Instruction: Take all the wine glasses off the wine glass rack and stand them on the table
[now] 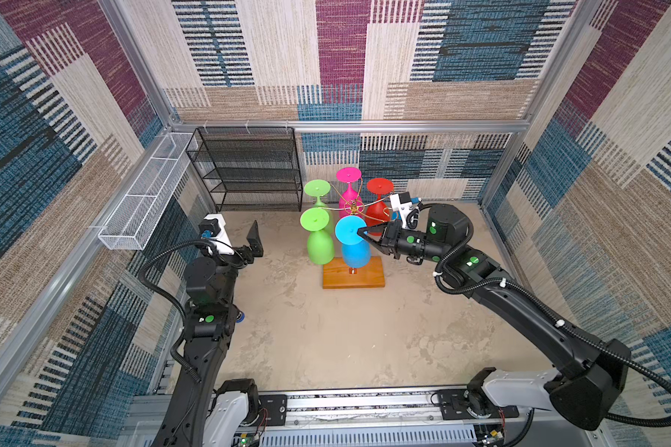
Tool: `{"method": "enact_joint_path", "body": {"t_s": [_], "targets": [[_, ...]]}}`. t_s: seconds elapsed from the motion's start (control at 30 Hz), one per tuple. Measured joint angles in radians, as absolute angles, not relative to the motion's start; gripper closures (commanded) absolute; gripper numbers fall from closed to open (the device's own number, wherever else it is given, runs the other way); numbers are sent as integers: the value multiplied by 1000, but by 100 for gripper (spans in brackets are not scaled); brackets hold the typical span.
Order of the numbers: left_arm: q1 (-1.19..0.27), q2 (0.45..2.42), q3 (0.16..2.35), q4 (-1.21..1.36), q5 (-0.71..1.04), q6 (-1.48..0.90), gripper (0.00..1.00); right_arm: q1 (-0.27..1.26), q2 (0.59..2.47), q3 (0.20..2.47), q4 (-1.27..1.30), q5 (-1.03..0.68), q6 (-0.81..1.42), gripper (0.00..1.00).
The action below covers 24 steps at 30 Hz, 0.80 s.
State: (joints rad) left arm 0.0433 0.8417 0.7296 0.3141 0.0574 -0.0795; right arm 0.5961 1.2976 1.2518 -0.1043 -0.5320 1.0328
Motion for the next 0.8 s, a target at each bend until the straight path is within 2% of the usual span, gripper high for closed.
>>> {"method": "enact_joint_path", "body": {"t_s": [0.8], "targets": [[65,855,730,318,62,-87,1,599,1231,1249,-153,-500,1084,100]]}}
